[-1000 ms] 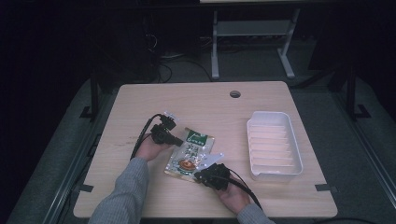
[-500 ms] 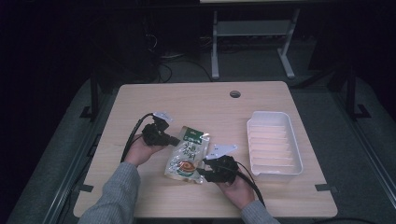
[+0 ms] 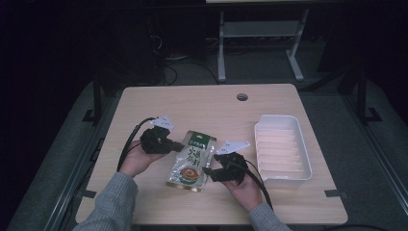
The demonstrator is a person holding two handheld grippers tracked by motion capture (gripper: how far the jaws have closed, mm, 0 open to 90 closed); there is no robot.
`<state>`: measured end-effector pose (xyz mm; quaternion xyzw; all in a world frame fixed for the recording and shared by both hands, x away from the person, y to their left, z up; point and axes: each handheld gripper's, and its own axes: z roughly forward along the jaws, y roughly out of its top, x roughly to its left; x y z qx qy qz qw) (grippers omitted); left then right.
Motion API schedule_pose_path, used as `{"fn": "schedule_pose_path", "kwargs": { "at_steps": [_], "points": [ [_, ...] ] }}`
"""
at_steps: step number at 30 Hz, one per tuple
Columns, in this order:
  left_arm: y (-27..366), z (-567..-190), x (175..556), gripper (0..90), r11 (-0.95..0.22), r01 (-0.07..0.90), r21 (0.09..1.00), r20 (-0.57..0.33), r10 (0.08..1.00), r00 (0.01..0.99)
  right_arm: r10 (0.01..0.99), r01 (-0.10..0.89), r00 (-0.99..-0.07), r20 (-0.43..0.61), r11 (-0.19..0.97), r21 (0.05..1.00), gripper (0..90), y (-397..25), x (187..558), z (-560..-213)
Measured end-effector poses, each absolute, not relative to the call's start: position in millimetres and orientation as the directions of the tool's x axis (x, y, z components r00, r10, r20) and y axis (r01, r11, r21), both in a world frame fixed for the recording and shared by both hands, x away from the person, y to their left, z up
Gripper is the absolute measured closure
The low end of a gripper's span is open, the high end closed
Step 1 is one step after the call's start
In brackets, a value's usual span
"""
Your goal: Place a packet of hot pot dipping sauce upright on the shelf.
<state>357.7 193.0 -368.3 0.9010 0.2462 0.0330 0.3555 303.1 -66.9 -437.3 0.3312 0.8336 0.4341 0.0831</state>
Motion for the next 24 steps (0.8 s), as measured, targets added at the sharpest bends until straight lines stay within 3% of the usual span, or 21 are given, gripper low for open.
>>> {"fn": "schedule_pose_path", "kwargs": {
  "at_steps": [12,17,21,24],
  "points": [
    [193,-352,338,90.0,-0.645,0.339,0.685,-0.081,0.395,0.915,0.634,0.598,-0.697,0.335,0.255,0.76,30.0,-71,327,-449],
    [191,-350,336,90.0,-0.65,0.323,0.688,-0.081,0.374,0.924,0.612,0.595,-0.702,0.363,0.224,0.772,35.1,-71,328,-447],
    [195,-351,336,90.0,-0.65,0.333,0.683,-0.087,0.381,0.921,0.611,0.606,-0.694,0.381,0.208,0.768,61.1,-78,327,-443],
    [199,-353,337,90.0,-0.65,0.346,0.676,-0.091,0.393,0.915,0.607,0.563,-0.716,0.345,0.21,0.8,73.1,-80,321,-436]
  ]
}}
